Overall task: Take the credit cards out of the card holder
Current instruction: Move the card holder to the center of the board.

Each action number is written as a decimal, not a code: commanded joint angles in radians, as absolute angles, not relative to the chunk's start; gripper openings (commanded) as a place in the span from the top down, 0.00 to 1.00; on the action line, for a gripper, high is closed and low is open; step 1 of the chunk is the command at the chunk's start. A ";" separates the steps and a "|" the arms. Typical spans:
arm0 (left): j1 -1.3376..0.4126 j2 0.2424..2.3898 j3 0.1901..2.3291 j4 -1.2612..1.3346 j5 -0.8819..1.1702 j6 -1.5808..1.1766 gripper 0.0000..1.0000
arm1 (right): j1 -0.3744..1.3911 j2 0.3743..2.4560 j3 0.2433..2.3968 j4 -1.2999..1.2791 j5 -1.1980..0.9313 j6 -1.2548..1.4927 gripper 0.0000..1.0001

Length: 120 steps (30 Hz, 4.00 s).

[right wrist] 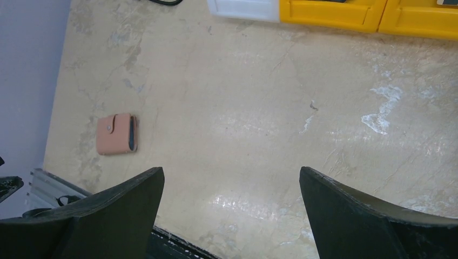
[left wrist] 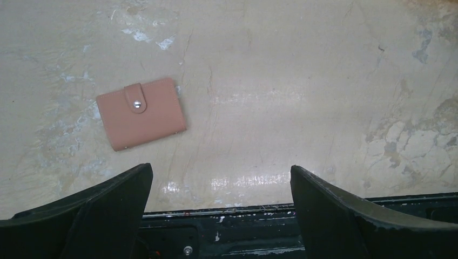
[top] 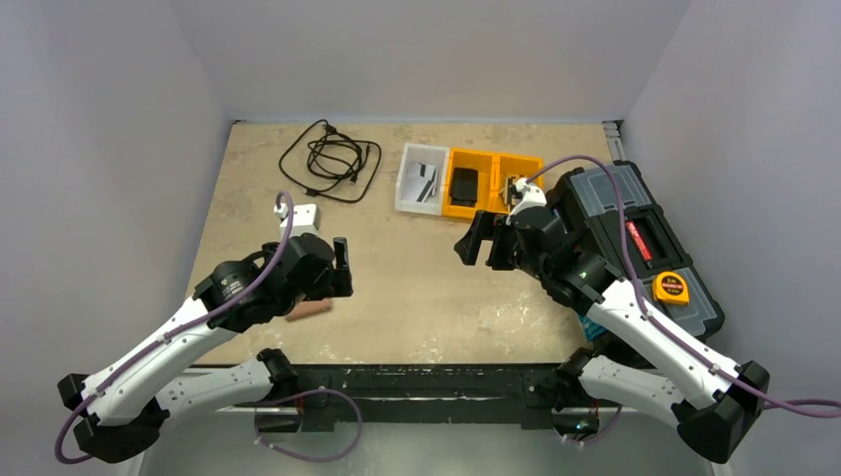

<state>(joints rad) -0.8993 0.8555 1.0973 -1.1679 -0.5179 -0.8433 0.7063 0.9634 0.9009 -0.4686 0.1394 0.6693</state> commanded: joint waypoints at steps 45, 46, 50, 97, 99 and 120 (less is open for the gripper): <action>-0.513 0.858 0.824 -1.140 -0.447 -1.225 0.27 | 0.707 1.161 1.037 -0.467 0.198 0.616 0.05; -0.483 0.862 0.815 -1.124 -0.445 -1.232 0.30 | 0.707 1.156 1.031 -0.464 0.193 0.617 0.05; -0.366 0.902 0.781 -1.028 -0.430 -1.220 0.41 | 0.706 1.138 1.017 -0.471 0.172 0.615 0.05; -0.697 1.476 0.925 -0.693 -0.159 -1.062 1.00 | 0.707 0.967 0.845 -0.546 0.185 0.645 0.05; -0.778 1.511 0.976 -0.694 -0.144 -1.015 1.00 | 0.706 0.944 0.820 -0.546 0.184 0.657 0.05; -0.916 1.438 1.069 -0.776 -0.137 -0.842 0.51 | 0.764 0.908 0.572 -0.290 0.075 0.775 0.06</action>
<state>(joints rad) -0.9356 1.5257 1.0321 -0.6861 -0.0292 -0.7734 0.7338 0.8902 0.5781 -0.4004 0.0864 0.7460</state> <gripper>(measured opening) 0.474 0.952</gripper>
